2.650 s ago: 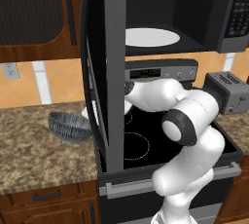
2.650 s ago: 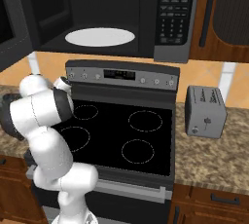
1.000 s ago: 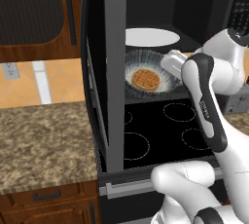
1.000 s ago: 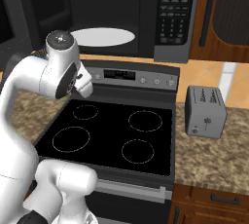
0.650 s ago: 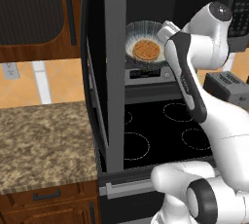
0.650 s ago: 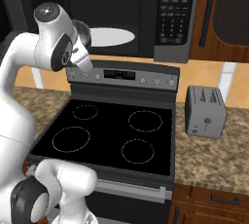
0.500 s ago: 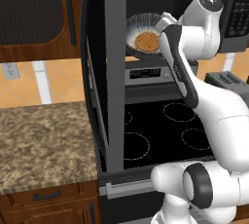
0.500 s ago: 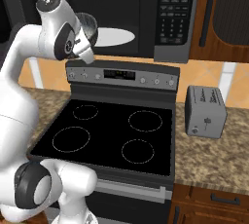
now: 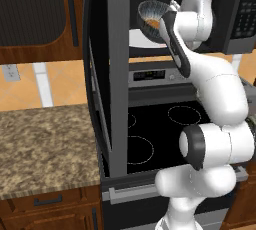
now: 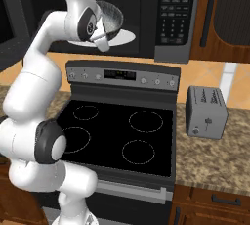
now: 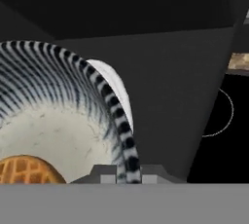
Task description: Open the microwave, place the bowl with waffle inside the microwave, then close the microwave door and turn it on.
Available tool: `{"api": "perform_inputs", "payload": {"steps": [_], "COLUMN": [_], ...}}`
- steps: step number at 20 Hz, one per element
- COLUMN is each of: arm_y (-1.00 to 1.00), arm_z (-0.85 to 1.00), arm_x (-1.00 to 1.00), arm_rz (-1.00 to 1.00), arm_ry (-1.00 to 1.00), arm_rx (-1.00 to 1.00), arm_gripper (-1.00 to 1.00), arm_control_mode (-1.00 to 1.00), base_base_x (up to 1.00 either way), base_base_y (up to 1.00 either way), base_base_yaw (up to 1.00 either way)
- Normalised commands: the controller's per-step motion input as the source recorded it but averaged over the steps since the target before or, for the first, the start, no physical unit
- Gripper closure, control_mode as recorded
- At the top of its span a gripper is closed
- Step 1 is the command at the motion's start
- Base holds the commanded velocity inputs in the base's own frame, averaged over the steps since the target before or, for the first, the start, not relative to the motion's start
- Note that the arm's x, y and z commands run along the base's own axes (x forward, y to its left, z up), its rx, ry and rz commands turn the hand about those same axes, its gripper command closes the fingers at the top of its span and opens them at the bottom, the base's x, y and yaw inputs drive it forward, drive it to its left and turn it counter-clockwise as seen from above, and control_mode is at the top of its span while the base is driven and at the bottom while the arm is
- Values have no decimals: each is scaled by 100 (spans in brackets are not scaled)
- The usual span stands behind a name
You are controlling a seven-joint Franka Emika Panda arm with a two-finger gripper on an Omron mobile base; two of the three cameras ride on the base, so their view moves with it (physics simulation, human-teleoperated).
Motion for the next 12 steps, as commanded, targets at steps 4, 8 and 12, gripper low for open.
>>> {"api": "perform_inputs", "payload": {"steps": [4, 8, 12], "arm_y": [13, 72, 20], "arm_z": [-32, -4, 1], "arm_x": [6, -69, -71], "arm_rz": [-24, -2, 0], "arm_ry": [-5, -25, -24], "arm_rx": [3, 0, 1], "arm_gripper": [-100, -100, -100], "arm_control_mode": [-100, -100, -100], "base_base_x": [0, 0, 0], "base_base_y": [0, 0, 0], "base_base_yaw": [0, 0, 0]}}
